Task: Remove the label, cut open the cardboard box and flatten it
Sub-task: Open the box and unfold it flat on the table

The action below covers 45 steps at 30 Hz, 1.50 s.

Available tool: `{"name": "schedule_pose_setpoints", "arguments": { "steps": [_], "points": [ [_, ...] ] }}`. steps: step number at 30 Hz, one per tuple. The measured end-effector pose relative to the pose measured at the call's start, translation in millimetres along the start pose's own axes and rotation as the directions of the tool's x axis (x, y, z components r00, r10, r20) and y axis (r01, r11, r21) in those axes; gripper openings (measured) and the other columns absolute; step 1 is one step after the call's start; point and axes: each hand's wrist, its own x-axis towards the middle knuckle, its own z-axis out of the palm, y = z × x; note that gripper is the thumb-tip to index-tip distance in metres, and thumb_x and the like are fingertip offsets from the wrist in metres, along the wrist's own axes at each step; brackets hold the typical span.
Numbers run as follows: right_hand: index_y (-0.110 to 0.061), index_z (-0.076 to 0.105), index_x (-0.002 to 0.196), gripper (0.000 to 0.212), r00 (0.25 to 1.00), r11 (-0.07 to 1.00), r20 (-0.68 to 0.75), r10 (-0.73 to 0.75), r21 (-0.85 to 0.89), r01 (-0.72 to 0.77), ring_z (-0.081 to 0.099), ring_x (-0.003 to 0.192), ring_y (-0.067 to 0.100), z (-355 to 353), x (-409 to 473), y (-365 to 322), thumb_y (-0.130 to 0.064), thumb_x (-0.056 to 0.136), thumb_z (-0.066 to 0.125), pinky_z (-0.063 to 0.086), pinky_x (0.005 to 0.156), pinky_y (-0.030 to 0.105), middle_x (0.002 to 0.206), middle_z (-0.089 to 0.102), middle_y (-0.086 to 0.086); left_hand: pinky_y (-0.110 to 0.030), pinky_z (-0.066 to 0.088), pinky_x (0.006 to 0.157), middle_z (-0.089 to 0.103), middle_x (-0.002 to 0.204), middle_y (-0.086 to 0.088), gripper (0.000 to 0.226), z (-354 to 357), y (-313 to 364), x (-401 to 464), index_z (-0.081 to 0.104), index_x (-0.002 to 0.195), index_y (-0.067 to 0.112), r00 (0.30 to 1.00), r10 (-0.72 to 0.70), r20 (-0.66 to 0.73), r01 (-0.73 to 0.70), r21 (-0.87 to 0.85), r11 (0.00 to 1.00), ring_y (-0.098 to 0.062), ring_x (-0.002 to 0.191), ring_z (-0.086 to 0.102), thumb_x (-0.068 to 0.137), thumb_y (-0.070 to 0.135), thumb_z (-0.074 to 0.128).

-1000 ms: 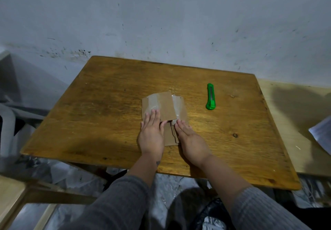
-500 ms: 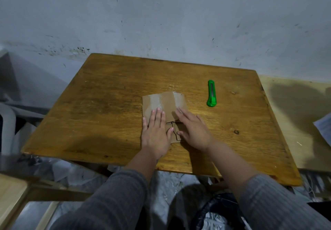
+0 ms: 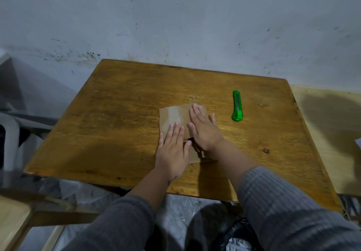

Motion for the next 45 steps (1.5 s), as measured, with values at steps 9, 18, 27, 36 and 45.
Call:
{"name": "schedule_pose_setpoints", "arguments": {
  "steps": [9, 18, 27, 36, 45],
  "points": [
    [-0.010, -0.002, 0.150, 0.055, 0.995, 0.998, -0.084, 0.059, 0.016, -0.058, -0.010, 0.146, 0.013, 17.5, 7.8, 1.6, -0.031, 0.101, 0.014, -0.005, 0.119, 0.042, 0.159, -0.012, 0.003, -0.037, -0.010, 0.119, -0.009, 0.160, 0.004, 0.055, -8.5, -3.9, 25.7, -0.004, 0.151, 0.018, 1.000, 0.002, -0.005, -0.002, -0.043, 0.999, -0.008, 0.145, -0.015, 0.101, 0.038, 0.006],
    [-0.011, 0.002, 0.150, 0.072, 0.982, 0.996, -0.162, 0.093, 0.026, -0.090, -0.009, 0.146, 0.012, 24.9, 14.1, 3.4, -0.042, 0.086, -0.008, -0.007, 0.117, 0.038, 0.160, -0.006, 0.002, -0.038, -0.011, 0.119, -0.012, 0.160, 0.001, 0.054, -16.6, -17.6, 79.0, -0.007, 0.151, 0.015, 0.996, 0.069, 0.062, -0.070, 0.016, 0.997, -0.010, 0.145, -0.017, 0.103, 0.032, 0.011],
    [-0.013, -0.001, 0.150, 0.055, 0.980, 0.991, -0.144, 0.136, 0.006, -0.137, -0.015, 0.145, 0.011, 24.5, 17.2, 0.8, -0.029, 0.100, 0.016, -0.009, 0.118, 0.039, 0.159, -0.011, 0.001, -0.045, -0.007, 0.120, -0.009, 0.161, -0.004, 0.057, -5.6, -15.2, 80.2, -0.001, 0.152, 0.012, 0.996, 0.085, 0.011, -0.085, 0.185, 0.979, -0.016, 0.146, -0.015, 0.099, 0.032, 0.006],
    [-0.012, -0.006, 0.149, 0.057, 0.979, 0.983, -0.118, 0.165, -0.066, -0.173, -0.019, 0.144, 0.012, 28.6, 21.3, 0.9, -0.031, 0.098, 0.011, -0.009, 0.118, 0.040, 0.158, -0.016, 0.002, -0.043, -0.009, 0.119, -0.015, 0.160, -0.005, 0.057, -1.8, -13.5, 82.1, -0.005, 0.152, 0.011, 0.998, 0.065, 0.008, -0.065, 0.220, 0.973, -0.018, 0.145, -0.020, 0.101, 0.031, 0.010],
    [-0.044, 0.015, 0.146, 0.052, 0.889, 0.910, -0.191, 0.415, 0.078, -0.408, -0.006, 0.147, 0.027, 23.6, 7.9, -7.2, -0.053, 0.094, 0.012, -0.009, 0.114, 0.048, 0.159, 0.001, 0.013, -0.039, -0.012, 0.118, -0.008, 0.161, 0.005, 0.051, -22.7, -20.5, 75.0, 0.001, 0.152, 0.022, 1.000, 0.000, 0.025, 0.003, -0.119, 0.993, -0.008, 0.145, -0.014, 0.103, 0.031, 0.012]
  ]
}}
